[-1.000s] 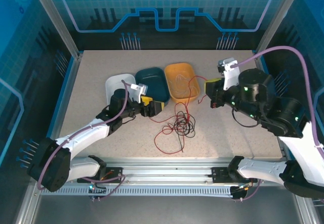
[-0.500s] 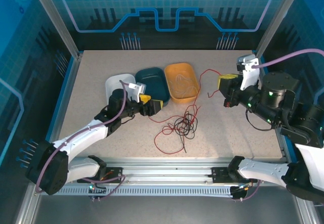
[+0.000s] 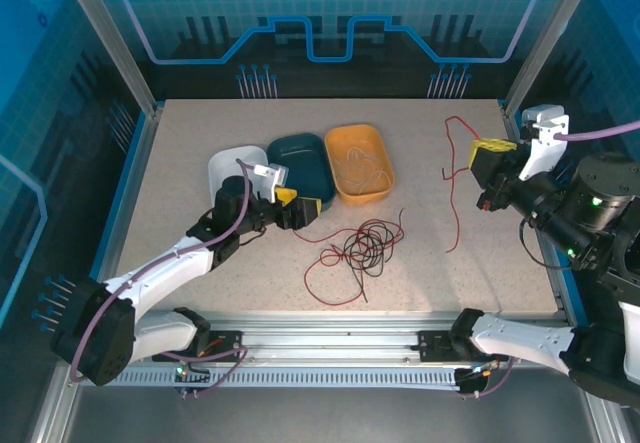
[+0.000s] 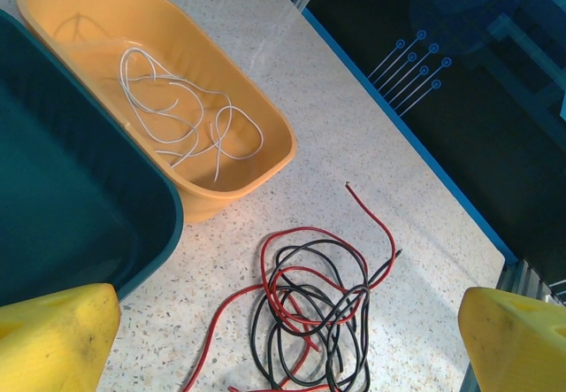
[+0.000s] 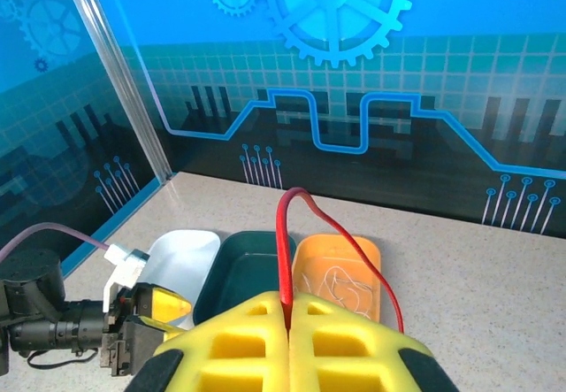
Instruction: Untangle the cables
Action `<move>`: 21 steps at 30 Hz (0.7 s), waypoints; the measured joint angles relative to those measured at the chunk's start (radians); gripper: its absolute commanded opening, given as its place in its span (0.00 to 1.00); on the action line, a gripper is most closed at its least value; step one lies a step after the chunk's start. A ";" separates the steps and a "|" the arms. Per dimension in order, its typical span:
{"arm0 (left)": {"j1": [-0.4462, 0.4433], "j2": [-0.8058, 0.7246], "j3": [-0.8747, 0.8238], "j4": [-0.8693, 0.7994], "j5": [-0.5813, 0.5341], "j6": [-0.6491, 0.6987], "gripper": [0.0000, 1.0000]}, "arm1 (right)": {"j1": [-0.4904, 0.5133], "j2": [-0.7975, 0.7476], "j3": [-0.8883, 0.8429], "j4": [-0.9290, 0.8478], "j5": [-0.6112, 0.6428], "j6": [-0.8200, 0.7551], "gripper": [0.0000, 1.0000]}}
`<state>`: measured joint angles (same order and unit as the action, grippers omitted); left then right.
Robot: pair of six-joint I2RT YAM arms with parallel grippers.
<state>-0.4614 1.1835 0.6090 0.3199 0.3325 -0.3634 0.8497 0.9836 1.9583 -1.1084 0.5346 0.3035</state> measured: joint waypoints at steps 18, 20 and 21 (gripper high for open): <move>0.000 -0.318 -0.019 -0.186 -0.325 -0.003 0.99 | 0.000 0.364 0.182 0.032 -0.148 -0.048 0.00; 0.001 -0.375 -0.023 -0.227 -0.365 -0.003 0.99 | 0.000 0.419 0.224 0.042 -0.160 -0.054 0.00; 0.003 -0.402 -0.023 -0.250 -0.382 -0.003 0.99 | 0.000 0.447 0.247 0.047 -0.166 -0.058 0.00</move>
<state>-0.4587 0.7811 0.5865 0.0700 -0.0498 -0.3660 0.8497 1.4307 2.2055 -1.0615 0.3683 0.2451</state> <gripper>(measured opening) 0.992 0.040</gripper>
